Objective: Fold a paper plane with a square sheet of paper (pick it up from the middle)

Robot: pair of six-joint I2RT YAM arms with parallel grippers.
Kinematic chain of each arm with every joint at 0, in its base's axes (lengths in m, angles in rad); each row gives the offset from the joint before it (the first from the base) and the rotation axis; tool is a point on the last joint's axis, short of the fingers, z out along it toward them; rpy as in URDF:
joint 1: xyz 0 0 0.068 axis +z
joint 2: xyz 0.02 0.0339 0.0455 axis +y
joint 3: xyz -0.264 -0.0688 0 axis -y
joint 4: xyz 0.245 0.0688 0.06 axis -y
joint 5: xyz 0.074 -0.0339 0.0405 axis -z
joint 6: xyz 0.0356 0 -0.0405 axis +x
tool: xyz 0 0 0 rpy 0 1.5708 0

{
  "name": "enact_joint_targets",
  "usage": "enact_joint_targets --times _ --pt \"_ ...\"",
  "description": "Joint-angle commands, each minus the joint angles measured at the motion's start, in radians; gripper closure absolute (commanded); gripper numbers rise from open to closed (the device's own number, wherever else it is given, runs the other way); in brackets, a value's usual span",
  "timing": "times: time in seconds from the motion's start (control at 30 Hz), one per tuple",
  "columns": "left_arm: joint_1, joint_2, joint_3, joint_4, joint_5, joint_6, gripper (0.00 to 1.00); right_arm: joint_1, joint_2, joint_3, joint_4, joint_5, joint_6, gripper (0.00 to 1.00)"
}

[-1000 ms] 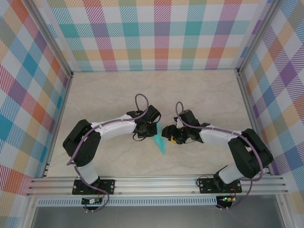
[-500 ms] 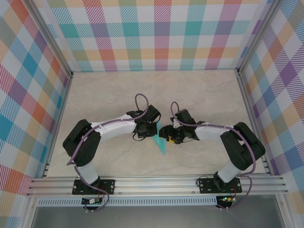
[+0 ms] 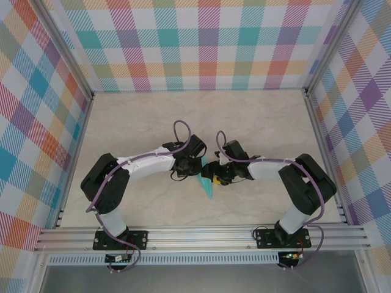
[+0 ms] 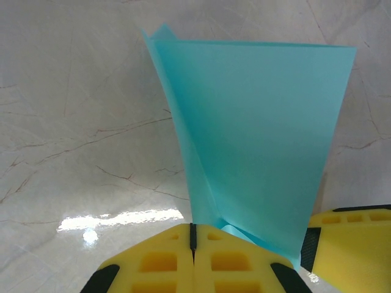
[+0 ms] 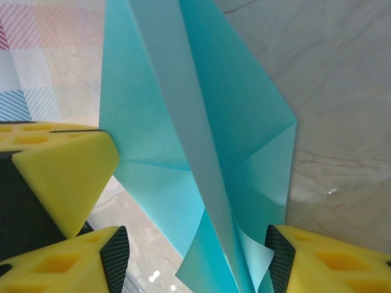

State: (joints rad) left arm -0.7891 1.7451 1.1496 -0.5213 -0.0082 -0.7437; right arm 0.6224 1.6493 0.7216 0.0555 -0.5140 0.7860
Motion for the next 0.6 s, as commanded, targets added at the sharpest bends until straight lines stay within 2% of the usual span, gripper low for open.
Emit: enact_joint_targets --times 0.0,0.23,0.43,0.57 --pt "0.012 -0.015 -0.01 -0.009 0.005 0.002 1.0 0.011 -0.016 0.009 -0.002 -0.01 -0.038 0.39" --pt "0.011 -0.011 -0.007 -0.009 0.005 0.0 1.0 0.039 -0.01 0.026 -0.042 0.047 -0.066 0.53" --pt "0.012 -0.015 -0.01 -0.016 0.001 0.0 1.0 0.068 -0.023 0.04 -0.08 0.118 -0.077 0.59" --pt "0.013 -0.014 -0.01 -0.025 -0.007 0.001 1.0 0.088 -0.038 0.055 -0.121 0.171 -0.09 0.7"
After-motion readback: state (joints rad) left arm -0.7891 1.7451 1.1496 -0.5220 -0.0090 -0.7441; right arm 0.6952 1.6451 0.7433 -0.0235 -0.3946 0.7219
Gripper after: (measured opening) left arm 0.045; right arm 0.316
